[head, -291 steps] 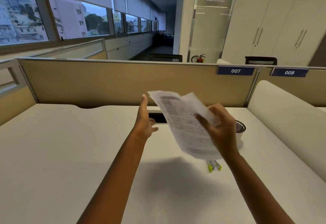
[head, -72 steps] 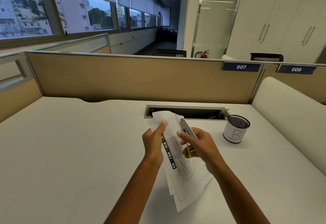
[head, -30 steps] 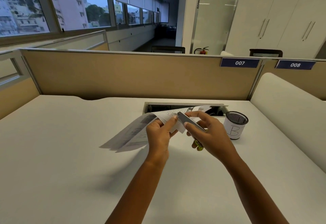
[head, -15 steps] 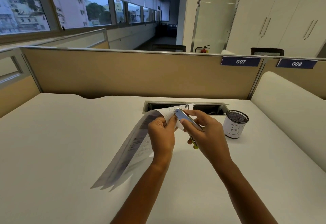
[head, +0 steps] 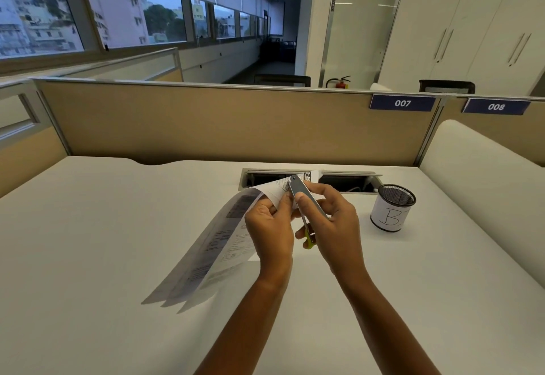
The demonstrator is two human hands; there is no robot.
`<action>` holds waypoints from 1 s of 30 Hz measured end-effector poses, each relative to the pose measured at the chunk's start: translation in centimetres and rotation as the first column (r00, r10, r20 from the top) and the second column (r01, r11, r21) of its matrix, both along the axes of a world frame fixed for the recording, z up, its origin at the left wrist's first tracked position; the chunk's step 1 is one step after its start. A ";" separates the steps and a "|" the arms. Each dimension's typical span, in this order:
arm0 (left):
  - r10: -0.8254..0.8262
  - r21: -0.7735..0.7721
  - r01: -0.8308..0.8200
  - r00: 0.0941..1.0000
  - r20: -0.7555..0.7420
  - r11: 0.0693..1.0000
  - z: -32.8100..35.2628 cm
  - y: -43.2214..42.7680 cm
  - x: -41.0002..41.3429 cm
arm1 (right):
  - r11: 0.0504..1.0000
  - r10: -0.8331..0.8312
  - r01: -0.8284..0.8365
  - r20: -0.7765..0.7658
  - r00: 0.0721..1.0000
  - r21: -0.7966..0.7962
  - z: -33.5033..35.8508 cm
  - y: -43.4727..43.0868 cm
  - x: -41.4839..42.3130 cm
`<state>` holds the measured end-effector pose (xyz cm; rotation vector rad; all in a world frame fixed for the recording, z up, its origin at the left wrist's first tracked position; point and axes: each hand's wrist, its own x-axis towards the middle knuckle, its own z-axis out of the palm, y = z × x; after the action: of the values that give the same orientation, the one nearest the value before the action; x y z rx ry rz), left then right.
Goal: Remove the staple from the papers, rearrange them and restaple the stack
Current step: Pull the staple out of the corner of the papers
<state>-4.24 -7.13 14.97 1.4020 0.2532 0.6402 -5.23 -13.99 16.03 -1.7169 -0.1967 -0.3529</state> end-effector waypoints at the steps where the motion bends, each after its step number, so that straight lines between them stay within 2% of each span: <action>1: 0.001 -0.011 -0.001 1.000 0.006 1.000 0.0 0.0 0.0 | 1.000 0.009 -0.009 -0.003 1.000 0.027 0.0 0.1 -0.1; 10: -0.019 -0.131 0.017 1.000 -0.010 0.991 0.5 -0.5 -0.3 | 0.979 -0.054 0.055 -0.009 0.999 0.199 -0.3 1.2 -0.2; 16: -0.049 -0.185 0.041 0.998 -0.039 0.982 0.9 -0.6 -0.6 | 0.949 -0.034 0.046 -0.044 0.998 0.313 -0.2 1.5 -0.4; 30: -0.155 -0.324 0.128 0.986 -0.059 0.937 1.4 -0.1 -1.2 | 0.883 -0.005 0.079 -0.159 0.987 0.463 0.2 1.8 -1.2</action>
<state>-5.42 -7.24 16.39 1.1227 0.3047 0.4002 -6.44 -12.15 16.20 -1.2596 0.0409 -0.2714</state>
